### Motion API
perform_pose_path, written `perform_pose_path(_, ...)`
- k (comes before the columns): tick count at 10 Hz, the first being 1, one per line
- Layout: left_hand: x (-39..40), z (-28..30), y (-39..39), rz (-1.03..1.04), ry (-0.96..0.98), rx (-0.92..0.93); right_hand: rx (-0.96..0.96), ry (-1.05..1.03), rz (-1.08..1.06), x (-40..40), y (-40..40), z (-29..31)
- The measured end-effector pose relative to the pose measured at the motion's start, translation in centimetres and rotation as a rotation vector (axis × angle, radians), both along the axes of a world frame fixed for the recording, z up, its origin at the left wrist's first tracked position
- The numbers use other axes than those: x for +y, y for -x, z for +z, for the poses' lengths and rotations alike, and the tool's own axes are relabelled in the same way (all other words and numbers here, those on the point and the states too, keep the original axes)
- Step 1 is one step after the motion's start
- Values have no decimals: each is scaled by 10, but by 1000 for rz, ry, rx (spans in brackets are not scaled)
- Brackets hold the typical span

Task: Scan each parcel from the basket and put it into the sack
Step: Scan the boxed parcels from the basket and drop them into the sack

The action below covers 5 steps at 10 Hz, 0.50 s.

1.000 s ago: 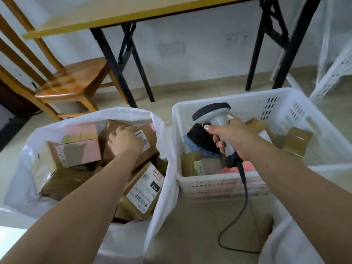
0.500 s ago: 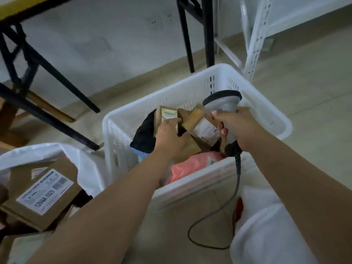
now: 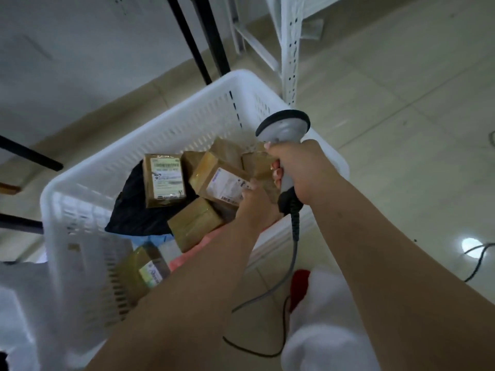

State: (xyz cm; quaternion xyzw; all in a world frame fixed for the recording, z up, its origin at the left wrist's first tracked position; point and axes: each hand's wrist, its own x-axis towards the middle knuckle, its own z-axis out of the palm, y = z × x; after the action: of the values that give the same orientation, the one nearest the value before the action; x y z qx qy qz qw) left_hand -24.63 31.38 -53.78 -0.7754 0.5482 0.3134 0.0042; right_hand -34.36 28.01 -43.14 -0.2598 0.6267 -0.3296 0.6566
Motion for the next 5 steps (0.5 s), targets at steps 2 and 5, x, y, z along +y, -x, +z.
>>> perform_pose_path(2, -4, 1, -2, 181, 65, 216, 6, -15, 5, -8, 4, -8)
perform_pose_path(5, 39, 68, -92, 613, 181, 607, 38, 6, -10, 6, 7, 10)
